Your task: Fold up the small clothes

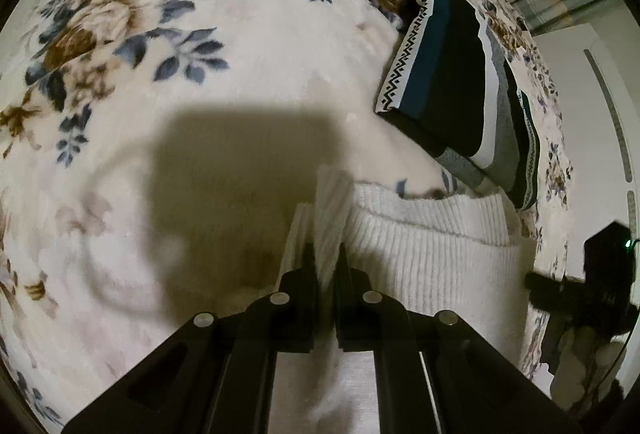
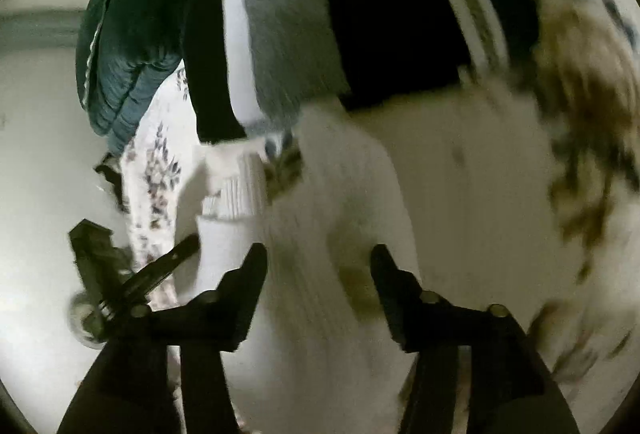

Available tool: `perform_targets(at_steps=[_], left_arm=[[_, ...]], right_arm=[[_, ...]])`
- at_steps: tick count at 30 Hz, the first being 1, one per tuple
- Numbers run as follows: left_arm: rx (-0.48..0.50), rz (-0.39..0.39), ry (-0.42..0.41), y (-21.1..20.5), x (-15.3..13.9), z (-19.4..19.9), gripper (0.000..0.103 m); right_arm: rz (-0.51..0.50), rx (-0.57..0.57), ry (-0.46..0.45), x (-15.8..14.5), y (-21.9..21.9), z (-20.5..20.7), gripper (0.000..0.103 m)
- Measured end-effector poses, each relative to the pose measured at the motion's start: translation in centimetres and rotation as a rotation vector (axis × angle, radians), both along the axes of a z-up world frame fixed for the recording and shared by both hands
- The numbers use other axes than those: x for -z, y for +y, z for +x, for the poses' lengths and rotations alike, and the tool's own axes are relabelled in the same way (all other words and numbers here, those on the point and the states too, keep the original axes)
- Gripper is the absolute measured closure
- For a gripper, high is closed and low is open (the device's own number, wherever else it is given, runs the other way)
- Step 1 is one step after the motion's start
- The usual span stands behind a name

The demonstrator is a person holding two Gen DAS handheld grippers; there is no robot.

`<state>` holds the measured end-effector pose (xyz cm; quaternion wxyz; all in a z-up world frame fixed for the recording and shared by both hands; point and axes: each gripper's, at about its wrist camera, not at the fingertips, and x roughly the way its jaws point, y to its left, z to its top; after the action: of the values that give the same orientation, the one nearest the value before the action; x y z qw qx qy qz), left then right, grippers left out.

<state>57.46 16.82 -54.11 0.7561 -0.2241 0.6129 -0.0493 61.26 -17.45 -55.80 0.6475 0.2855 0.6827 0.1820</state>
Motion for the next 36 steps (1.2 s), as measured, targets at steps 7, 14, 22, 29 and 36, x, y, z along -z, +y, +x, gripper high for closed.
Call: perform_targets(at_steps=[7, 14, 22, 29, 36], left_arm=[[-0.025, 0.002, -0.028, 1.0, -1.2, -0.5, 0.098], [-0.025, -0.044, 0.018, 0.9, 0.5, -0.1, 0.096], [-0.070, -0.205, -0.031, 2.5, -3.0, -4.9, 0.051], [-0.048, -0.225, 0.070, 0.7, -1.5, -12.9, 0.051], [-0.129, -0.163, -0.005, 0.0, -2.3, -15.3, 0.092]], right_arm=[[-0.073, -0.034, -0.139, -1.0, 1.4, -2.6, 0.099], [-0.198, -0.035, -0.167, -1.1, 1.1, -0.2, 0.099], [-0.075, 0.059, -0.055, -1.8, -3.5, -3.4, 0.054], [0.069, 0.076, 0.124, -0.3, -4.3, -12.3, 0.051], [0.136, 0.099, 0.150, 2.1, -1.6, -17.2, 0.085]])
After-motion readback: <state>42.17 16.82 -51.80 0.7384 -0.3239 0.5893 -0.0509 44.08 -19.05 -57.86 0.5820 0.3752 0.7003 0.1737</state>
